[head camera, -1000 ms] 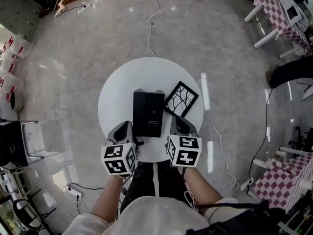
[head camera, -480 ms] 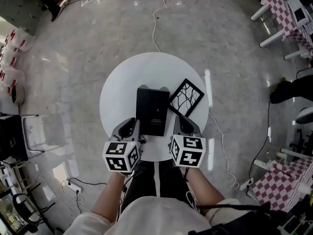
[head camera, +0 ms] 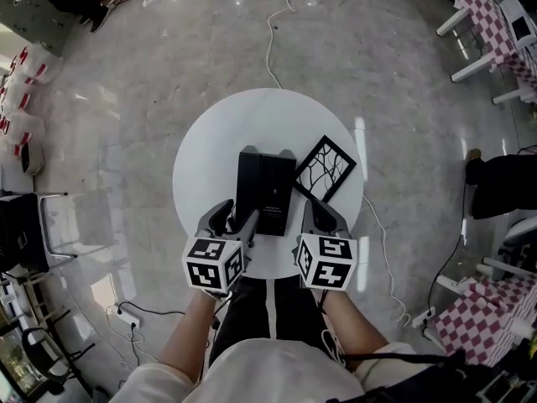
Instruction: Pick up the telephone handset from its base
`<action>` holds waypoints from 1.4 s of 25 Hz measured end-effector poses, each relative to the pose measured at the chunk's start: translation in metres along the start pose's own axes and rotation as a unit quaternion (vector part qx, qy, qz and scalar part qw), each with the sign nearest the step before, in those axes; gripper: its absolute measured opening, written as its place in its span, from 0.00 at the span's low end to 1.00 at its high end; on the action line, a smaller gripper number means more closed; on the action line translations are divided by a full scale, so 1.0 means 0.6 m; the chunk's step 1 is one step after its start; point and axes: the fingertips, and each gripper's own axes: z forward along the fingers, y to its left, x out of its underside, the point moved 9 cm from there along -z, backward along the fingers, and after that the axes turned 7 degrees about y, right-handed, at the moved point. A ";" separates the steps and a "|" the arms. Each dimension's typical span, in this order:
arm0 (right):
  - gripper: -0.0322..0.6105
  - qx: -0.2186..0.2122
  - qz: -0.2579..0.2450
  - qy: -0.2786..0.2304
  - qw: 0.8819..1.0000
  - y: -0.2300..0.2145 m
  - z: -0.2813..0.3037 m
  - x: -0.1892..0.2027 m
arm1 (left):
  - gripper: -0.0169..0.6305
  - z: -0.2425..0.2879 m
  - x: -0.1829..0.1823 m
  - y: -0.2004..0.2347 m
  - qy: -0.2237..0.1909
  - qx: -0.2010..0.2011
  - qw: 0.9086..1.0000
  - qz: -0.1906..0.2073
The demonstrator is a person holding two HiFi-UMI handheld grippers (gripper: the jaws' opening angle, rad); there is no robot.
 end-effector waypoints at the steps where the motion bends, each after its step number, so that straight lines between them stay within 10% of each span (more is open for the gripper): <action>1: 0.09 0.000 0.000 0.001 1.000 0.001 0.000 0.001 | 0.40 0.003 0.000 0.002 0.004 0.005 1.000 -0.001; 19: 0.09 0.004 0.005 0.016 1.000 -0.030 0.000 0.020 | 0.46 0.054 -0.012 0.025 0.036 0.060 0.997 -0.021; 35: 0.09 0.007 0.007 0.016 1.000 -0.029 -0.003 0.019 | 0.42 0.042 -0.024 0.015 0.073 0.004 0.997 -0.023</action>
